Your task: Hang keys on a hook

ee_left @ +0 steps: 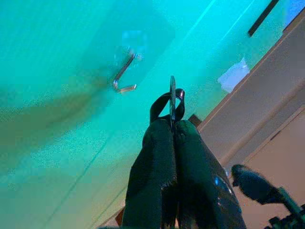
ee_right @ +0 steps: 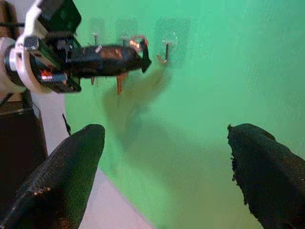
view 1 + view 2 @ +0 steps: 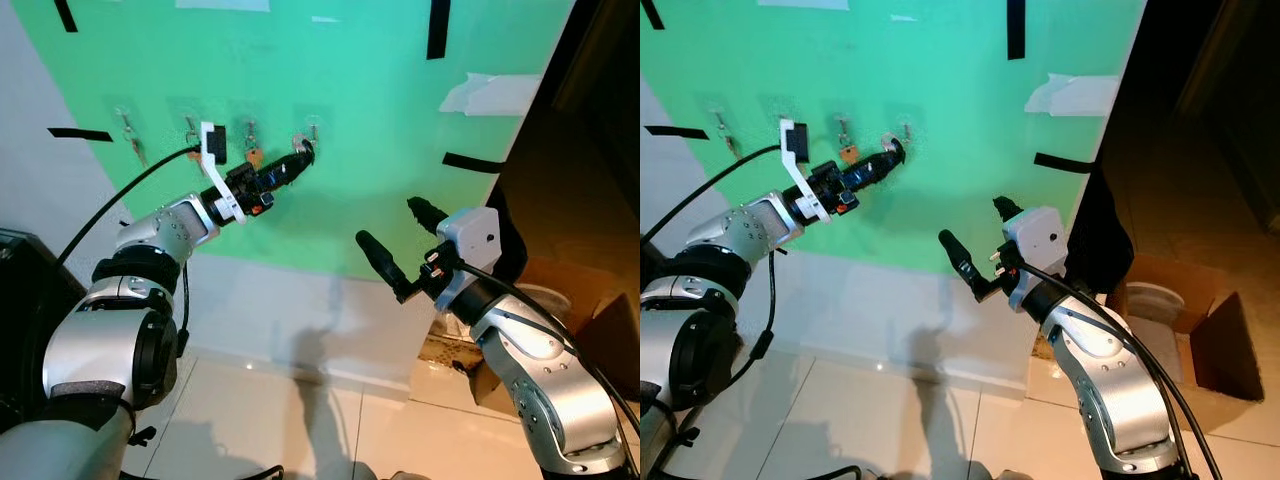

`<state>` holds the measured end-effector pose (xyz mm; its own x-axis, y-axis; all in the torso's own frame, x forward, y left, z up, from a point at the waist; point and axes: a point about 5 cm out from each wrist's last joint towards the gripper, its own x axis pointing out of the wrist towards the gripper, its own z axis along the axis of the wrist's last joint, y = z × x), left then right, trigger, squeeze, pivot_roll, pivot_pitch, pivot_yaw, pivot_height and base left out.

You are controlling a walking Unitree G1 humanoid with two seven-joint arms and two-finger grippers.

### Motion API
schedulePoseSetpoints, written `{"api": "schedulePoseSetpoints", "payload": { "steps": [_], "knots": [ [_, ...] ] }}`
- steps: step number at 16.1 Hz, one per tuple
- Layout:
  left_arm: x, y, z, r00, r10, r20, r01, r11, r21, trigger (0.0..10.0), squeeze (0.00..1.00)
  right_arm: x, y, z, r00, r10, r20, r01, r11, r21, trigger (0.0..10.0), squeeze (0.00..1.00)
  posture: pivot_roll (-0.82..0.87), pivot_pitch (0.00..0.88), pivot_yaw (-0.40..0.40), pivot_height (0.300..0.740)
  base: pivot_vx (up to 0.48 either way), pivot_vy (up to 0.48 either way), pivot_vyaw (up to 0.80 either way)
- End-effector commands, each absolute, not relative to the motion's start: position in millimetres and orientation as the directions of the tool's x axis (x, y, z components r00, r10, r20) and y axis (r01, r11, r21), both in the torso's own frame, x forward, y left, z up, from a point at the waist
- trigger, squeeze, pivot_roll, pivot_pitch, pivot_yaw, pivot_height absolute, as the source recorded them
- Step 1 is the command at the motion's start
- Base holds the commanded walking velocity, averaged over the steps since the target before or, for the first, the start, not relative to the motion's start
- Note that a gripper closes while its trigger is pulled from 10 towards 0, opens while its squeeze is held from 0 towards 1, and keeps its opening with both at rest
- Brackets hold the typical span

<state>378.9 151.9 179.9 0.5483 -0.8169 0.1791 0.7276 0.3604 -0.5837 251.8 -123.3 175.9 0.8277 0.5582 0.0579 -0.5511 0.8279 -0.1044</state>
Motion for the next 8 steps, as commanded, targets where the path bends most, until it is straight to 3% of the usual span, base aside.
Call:
{"api": "schedulePoseSetpoints", "payload": {
  "steps": [1, 8],
  "knots": [
    [381.8, 152.7, 184.9, 0.561, -0.808, 0.18, 0.729, 0.379, -0.57, 10.0, 0.0, 250.6, -124.5, 178.3, 0.826, 0.56, 0.063, -0.554, 0.828, -0.093, 10.0, 0.0, -0.21, 0.0, 0.093, 0.74, 0.0, 0.0, 0.0],
    [382.4, 156.4, 176.8, 0.606, -0.785, 0.131, 0.687, 0.433, -0.584, 10.0, 0.0, 251.6, -123.3, 179.3, 0.822, 0.567, 0.059, -0.561, 0.822, -0.096, 10.0, 0.0, -0.2, 0.0, 0.083, 0.74, 0.0, 0.0, 0.0]
  ]
}}
